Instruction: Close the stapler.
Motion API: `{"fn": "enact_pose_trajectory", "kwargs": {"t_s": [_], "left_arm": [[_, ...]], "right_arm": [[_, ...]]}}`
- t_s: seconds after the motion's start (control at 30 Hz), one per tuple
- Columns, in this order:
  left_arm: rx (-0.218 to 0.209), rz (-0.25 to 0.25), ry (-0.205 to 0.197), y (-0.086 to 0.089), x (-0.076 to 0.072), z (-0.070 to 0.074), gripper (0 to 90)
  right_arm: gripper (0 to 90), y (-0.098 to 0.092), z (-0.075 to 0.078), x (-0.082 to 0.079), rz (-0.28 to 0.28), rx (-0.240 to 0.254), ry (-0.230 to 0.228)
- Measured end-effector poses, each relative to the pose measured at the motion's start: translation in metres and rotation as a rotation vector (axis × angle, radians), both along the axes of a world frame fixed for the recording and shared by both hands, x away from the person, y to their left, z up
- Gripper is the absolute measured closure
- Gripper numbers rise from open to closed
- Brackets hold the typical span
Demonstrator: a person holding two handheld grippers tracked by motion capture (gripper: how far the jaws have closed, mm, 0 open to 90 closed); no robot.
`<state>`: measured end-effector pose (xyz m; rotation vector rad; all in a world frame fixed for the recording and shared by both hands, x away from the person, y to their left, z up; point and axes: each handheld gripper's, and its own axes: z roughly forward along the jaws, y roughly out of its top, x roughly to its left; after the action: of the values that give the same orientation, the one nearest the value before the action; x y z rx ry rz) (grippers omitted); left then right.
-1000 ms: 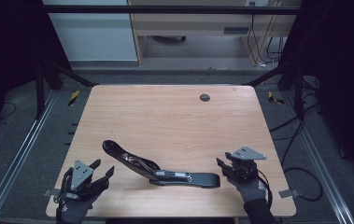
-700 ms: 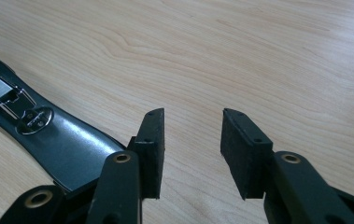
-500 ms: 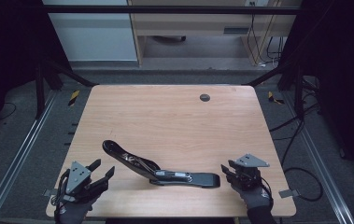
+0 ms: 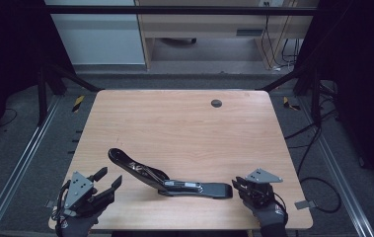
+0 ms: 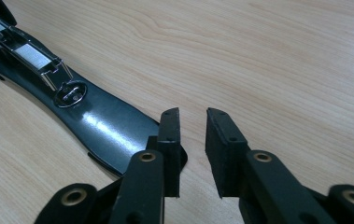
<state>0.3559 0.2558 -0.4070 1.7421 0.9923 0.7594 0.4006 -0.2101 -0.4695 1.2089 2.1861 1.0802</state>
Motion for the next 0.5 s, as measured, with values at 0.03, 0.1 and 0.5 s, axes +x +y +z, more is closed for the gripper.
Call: {"fn": "enact_pose_trajectory", "kwargs": {"t_s": [0.03, 0.1, 0.5], "left_arm": [[0.0, 0.0, 0.0, 0.0, 0.0, 0.0, 42.5], [-0.005, -0.004, -0.005, -0.002, -0.001, 0.002, 42.3], [-0.008, -0.037, -0.025, -0.019, 0.005, 0.012, 42.1]], "right_arm": [[77.9, 0.0, 0.0, 0.0, 0.0, 0.0, 0.0], [80.7, 0.001, 0.0, 0.0, 0.007, 0.003, 0.002], [90.0, 0.005, -0.002, -0.002, 0.038, -0.011, 0.028]]}}
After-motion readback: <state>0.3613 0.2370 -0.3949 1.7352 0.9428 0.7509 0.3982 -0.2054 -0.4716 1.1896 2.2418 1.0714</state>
